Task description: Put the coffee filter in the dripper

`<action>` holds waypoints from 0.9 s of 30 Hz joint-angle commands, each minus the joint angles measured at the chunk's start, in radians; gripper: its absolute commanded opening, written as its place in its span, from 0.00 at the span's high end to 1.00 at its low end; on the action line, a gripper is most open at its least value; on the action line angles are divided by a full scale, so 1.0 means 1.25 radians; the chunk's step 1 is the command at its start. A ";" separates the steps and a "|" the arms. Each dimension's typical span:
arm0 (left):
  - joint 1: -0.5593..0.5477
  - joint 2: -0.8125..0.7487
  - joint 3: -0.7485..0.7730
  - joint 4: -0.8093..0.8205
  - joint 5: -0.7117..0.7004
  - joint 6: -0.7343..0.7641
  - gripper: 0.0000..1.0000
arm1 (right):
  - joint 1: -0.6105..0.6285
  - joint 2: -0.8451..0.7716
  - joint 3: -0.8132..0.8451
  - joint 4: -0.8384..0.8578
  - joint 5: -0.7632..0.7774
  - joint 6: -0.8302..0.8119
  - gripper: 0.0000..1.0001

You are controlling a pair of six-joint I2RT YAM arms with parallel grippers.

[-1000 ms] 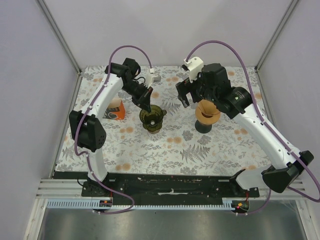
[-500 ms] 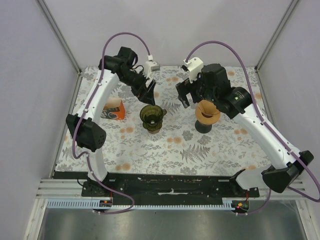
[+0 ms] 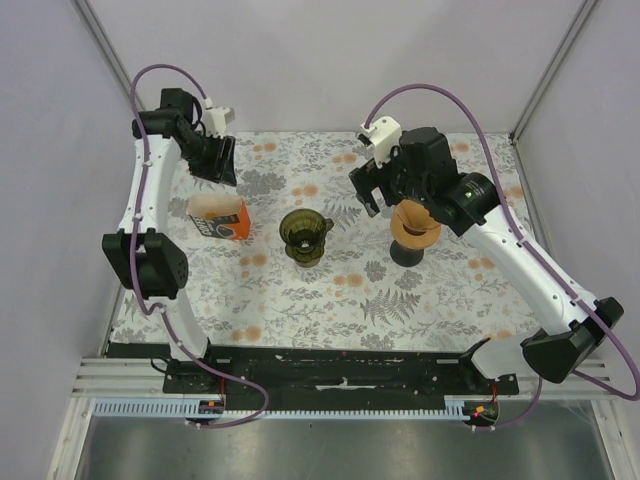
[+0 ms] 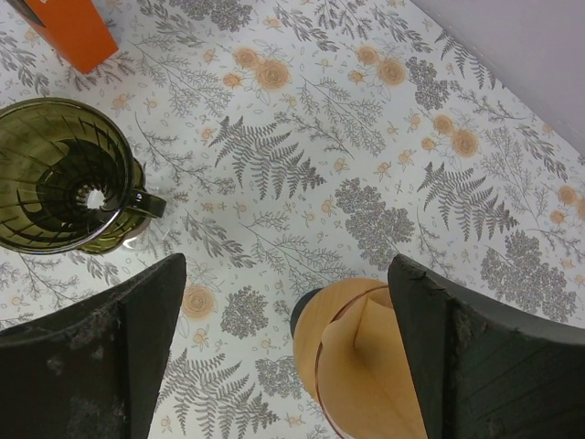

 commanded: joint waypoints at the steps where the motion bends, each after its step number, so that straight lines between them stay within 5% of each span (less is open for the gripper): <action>1: -0.012 -0.013 -0.063 0.058 -0.130 0.053 0.45 | -0.001 0.020 0.009 0.027 0.013 -0.038 0.02; 7: -0.011 0.036 -0.142 0.084 -0.209 0.091 0.46 | -0.001 0.043 0.031 0.027 0.003 -0.053 0.02; 14: -0.011 0.034 -0.285 0.215 -0.221 0.090 0.27 | -0.001 0.052 0.031 0.027 -0.010 -0.044 0.02; 21: -0.011 0.070 -0.385 0.323 -0.216 0.018 0.21 | -0.001 0.048 0.035 0.013 -0.018 -0.027 0.02; 25: -0.011 0.078 -0.424 0.355 -0.231 0.010 0.26 | -0.001 0.041 0.027 0.008 -0.017 -0.013 0.02; 27: -0.011 0.076 -0.434 0.365 -0.225 0.007 0.41 | -0.001 0.040 0.026 0.008 -0.018 -0.008 0.02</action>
